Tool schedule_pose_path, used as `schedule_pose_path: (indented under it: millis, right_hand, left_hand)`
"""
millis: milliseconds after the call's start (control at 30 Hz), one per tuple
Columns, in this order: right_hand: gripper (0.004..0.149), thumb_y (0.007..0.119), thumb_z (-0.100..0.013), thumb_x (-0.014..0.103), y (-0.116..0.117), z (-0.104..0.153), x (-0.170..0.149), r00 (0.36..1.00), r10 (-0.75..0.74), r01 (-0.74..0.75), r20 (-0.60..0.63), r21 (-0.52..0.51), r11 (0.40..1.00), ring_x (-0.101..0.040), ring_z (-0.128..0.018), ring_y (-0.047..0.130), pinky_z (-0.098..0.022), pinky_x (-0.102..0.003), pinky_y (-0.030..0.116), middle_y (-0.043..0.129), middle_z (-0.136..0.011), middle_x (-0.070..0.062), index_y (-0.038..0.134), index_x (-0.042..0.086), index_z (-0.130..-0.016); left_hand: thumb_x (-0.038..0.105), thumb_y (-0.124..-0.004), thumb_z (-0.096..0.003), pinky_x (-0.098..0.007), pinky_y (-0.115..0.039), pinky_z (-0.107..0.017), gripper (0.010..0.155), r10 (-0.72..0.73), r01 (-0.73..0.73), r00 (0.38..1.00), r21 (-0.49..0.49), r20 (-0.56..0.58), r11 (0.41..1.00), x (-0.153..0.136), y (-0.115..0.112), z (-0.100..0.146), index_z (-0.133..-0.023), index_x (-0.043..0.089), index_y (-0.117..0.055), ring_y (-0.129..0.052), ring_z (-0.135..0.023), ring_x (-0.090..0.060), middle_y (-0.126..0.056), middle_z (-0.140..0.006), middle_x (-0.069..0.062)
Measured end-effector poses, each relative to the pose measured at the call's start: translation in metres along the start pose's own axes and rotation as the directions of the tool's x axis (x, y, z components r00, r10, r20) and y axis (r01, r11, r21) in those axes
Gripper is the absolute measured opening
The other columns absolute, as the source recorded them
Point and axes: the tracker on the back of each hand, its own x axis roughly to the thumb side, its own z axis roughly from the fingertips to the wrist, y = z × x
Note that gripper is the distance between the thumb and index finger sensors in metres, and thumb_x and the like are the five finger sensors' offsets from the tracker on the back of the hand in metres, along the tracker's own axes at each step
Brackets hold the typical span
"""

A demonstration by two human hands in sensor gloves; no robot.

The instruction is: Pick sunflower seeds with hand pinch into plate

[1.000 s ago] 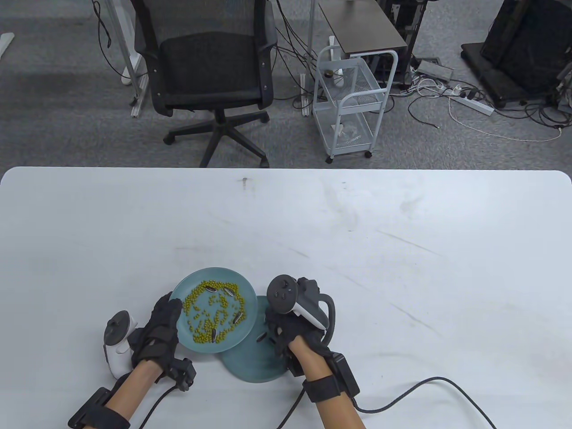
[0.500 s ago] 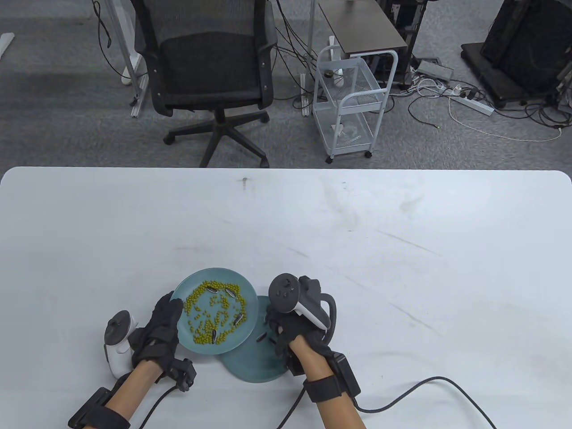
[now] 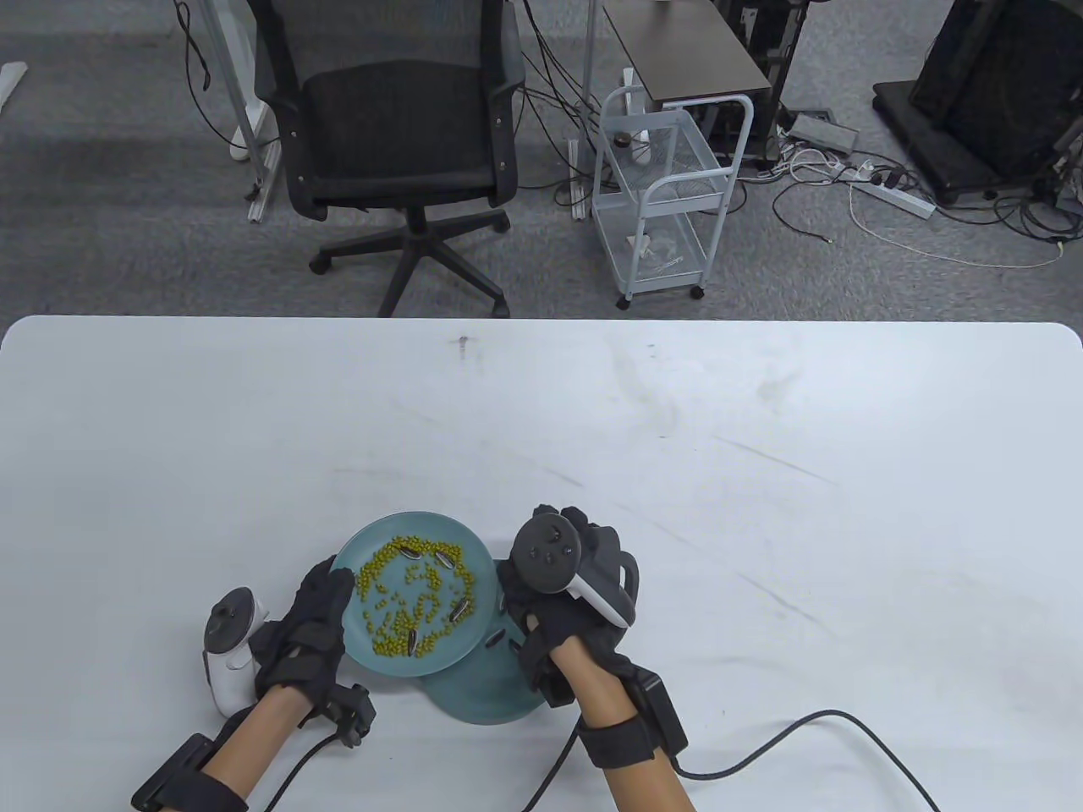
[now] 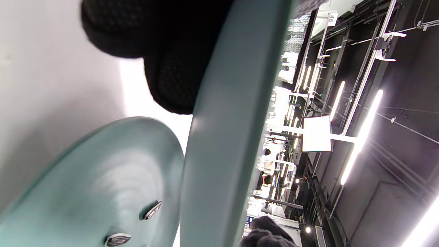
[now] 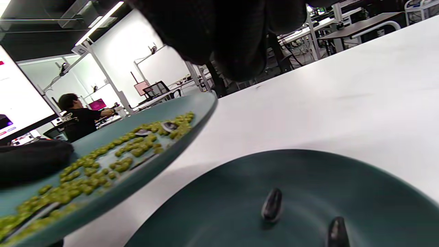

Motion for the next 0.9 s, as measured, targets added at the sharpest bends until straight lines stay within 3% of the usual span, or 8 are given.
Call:
schedule_pose_path:
  millis: [133,267,467,667,900]
  right_hand:
    - [0.036,0.083,-0.054,0.022,0.005,0.003,0.020,0.996,0.016,-0.019,0.093,0.032,0.999,-0.069,-0.093,0.038,-0.062,-0.080,0.032,0.051,-0.106,-0.039,0.090,-0.008,-0.073]
    - [0.038,0.082,-0.056,0.024,0.012,0.008,0.042,0.971,-0.056,0.025,0.232,0.137,0.990,-0.069,-0.093,0.037,-0.062,-0.080,0.030,0.050,-0.107,-0.040,0.091,-0.009,-0.073]
    - [0.039,0.079,-0.057,0.024,0.039,0.015,0.077,0.938,-0.042,-0.052,0.344,0.261,0.964,-0.070,-0.093,0.034,-0.062,-0.080,0.028,0.048,-0.107,-0.040,0.091,-0.009,-0.073]
    - [0.039,0.079,-0.057,0.024,0.052,0.012,0.093,0.923,0.075,-0.172,0.378,0.229,0.958,-0.069,-0.093,0.035,-0.062,-0.079,0.029,0.049,-0.107,-0.039,0.091,-0.010,-0.073]
    - [0.040,0.080,-0.057,0.024,0.050,0.006,0.082,0.942,0.066,-0.140,0.329,0.208,0.968,-0.069,-0.093,0.035,-0.062,-0.079,0.029,0.049,-0.107,-0.039,0.090,-0.011,-0.075]
  left_hand:
    - [0.043,-0.056,-0.0621,-0.037,-0.081,-0.036,0.050,-0.016,0.016,1.000,0.002,-0.002,1.000,0.000,0.000,0.000,-0.104,0.021,-0.038,-0.098,-0.048,-0.024,-0.080,-0.084,-0.010]
    - [0.043,-0.056,-0.0620,-0.037,-0.081,-0.036,0.050,-0.020,0.020,1.000,0.000,-0.003,1.000,-0.001,0.000,-0.001,-0.104,0.021,-0.038,-0.098,-0.048,-0.024,-0.080,-0.083,-0.010]
    - [0.043,-0.056,-0.0622,-0.037,-0.081,-0.037,0.050,0.001,-0.001,1.000,-0.023,0.000,1.000,-0.002,-0.003,0.000,-0.104,0.021,-0.038,-0.098,-0.049,-0.023,-0.080,-0.084,-0.009]
    - [0.044,-0.055,-0.0622,-0.036,-0.081,-0.037,0.050,0.003,-0.003,1.000,-0.033,0.011,0.999,-0.001,-0.006,0.000,-0.104,0.021,-0.038,-0.099,-0.049,-0.022,-0.080,-0.084,-0.009]
    - [0.043,-0.055,-0.0622,-0.036,-0.081,-0.037,0.051,0.014,-0.014,1.000,-0.043,0.004,0.999,-0.002,-0.007,0.000,-0.104,0.021,-0.038,-0.098,-0.049,-0.023,-0.080,-0.084,-0.009]
